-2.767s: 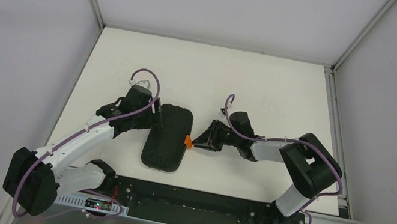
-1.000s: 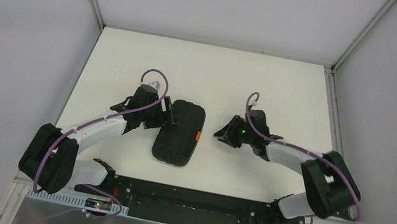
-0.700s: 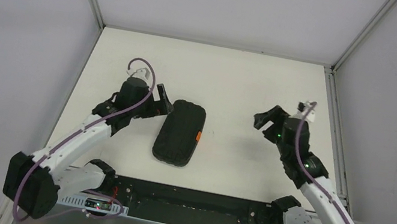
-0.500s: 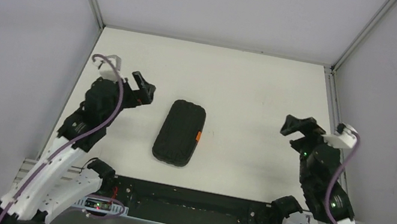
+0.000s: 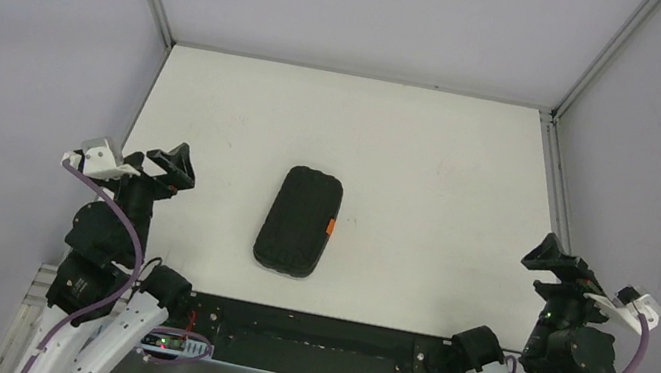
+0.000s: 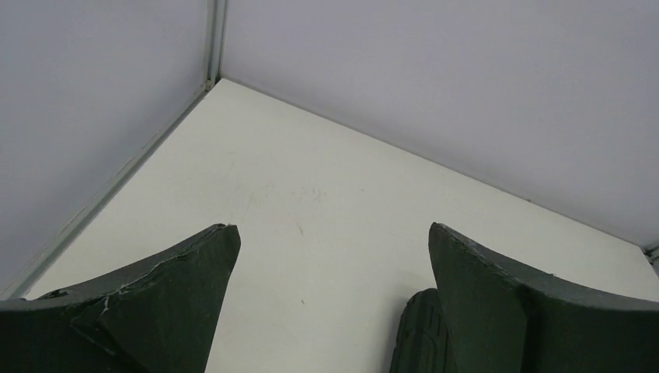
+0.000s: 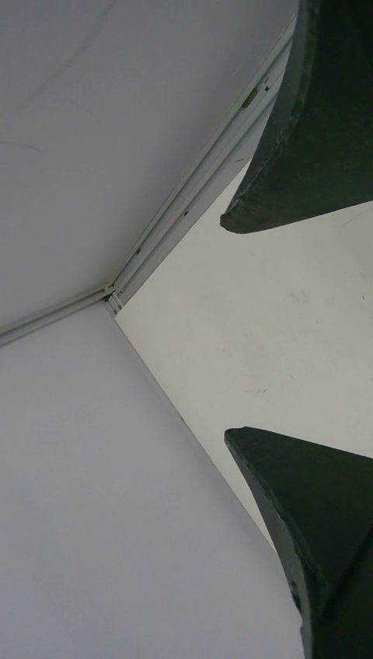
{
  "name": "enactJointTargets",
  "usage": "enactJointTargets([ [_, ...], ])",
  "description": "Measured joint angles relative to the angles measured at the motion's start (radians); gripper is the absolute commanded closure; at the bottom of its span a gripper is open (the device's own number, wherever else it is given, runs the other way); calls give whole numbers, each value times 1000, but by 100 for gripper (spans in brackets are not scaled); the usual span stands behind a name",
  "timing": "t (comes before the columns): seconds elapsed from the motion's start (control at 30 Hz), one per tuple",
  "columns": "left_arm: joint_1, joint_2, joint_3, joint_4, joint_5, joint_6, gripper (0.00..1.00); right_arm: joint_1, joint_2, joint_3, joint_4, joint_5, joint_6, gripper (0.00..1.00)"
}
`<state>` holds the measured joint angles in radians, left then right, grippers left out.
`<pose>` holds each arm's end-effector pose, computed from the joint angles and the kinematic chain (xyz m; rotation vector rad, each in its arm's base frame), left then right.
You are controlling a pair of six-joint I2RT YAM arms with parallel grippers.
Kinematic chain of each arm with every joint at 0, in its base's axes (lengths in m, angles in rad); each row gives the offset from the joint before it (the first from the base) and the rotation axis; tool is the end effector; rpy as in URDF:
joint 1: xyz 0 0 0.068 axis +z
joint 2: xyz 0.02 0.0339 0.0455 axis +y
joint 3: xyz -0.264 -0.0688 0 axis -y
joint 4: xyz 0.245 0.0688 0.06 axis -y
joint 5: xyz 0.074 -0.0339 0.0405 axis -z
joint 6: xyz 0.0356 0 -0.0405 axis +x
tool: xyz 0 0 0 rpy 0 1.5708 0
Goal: Pack the tool kit
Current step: Reset both arms
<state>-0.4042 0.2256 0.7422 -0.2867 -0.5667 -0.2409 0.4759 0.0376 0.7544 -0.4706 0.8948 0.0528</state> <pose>0.0511 -0.0011 0.3694 -0.3682 1.3291 -0.1600 0.0081 -0.0270 0.3531 0.4735 1.3382 -0.1549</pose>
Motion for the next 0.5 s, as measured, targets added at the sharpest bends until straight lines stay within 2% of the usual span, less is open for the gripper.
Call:
enactJointTargets([
  [0.2,0,-75,-100,50,-68,39,1,0,-19,-56,14,36,-50,1],
  [0.5,8,-74,-122,87,-105,74,1,-18,-19,-76,40,43,-66,1],
])
